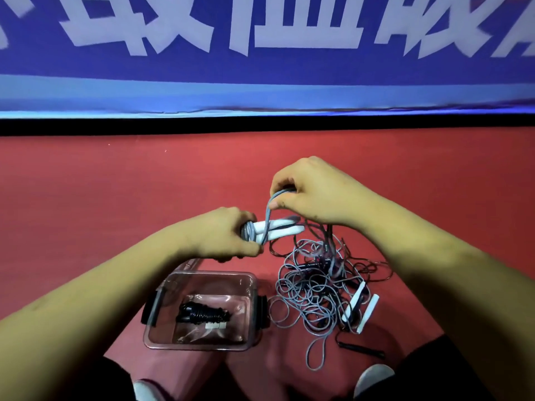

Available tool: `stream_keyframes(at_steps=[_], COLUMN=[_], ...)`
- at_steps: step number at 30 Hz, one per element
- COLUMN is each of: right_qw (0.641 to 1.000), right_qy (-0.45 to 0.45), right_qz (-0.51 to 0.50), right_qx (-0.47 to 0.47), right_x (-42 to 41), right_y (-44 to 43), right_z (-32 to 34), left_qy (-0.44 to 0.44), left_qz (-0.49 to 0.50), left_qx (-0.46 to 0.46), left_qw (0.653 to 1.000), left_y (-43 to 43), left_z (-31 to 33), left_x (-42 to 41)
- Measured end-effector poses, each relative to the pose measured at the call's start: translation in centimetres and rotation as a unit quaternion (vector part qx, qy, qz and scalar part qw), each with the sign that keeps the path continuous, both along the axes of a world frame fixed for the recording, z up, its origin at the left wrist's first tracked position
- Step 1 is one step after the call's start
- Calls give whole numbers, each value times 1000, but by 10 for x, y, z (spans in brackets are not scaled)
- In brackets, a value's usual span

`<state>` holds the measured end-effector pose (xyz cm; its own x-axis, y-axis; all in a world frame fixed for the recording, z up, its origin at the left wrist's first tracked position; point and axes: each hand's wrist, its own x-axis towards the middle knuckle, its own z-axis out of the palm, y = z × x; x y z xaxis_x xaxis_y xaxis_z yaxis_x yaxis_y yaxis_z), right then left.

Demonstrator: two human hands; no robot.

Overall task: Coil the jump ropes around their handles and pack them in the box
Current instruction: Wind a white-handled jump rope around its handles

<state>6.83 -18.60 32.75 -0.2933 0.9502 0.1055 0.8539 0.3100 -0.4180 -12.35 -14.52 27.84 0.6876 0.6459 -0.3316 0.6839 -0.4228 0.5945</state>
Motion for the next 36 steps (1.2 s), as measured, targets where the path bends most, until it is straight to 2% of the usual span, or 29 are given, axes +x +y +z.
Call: stream_keyframes(at_steps=[3, 11, 16, 19, 21, 23, 25, 26, 27, 28, 29, 31, 34, 36], right_qw=[999, 999, 988, 984, 977, 972, 972, 985, 991, 992, 985, 957, 980, 979], right_qy=[27, 49, 143, 153, 181, 189, 182, 123, 43, 51, 129, 203, 109, 120], right_qz=[-15, 2, 7, 14, 11, 9, -54, -47, -112, -108, -31, -7, 31, 57], right_qx=[-7, -23, -56, -86, -115, -137, -140, -108, -58, -46, -107, -207, -165, -153], right_x=[8, 5, 11, 2, 9, 12, -9, -10, -10, -9, -4, 6, 13, -2], right_y=[2, 6, 9, 8, 10, 10, 13, 2, -4, -10, -3, 4, 13, 14], right_z=[3, 0, -2, -4, -5, -6, -29, -48, -55, -58, -57, -25, -27, -36], left_qy=[-74, -53, -50, -51, -83, -180, -273, -298, -318, -336, -353, -376, -370, -357], left_qz=[36, -12, -44, -47, -36, 1, 29, 40, 57, 79, 95, 100, 107, 136], left_qx=[-107, -131, -50, 4, 12, -78, -144, -144, -136, -128, -124, -116, -72, -41], left_qw=[991, 990, 997, 998, 996, 981, 951, 943, 936, 930, 922, 914, 920, 923], left_y=[-5, -3, -19, -24, -29, -33, -35, -35, -34, -32, -29, -23, -13, -3], left_z=[4, 6, 17, 18, 18, 18, 21, 23, 24, 25, 26, 29, 30, 28], left_x=[1, -3, 3, 5, 6, 5, 4, 3, 2, 0, -2, -5, -12, -15])
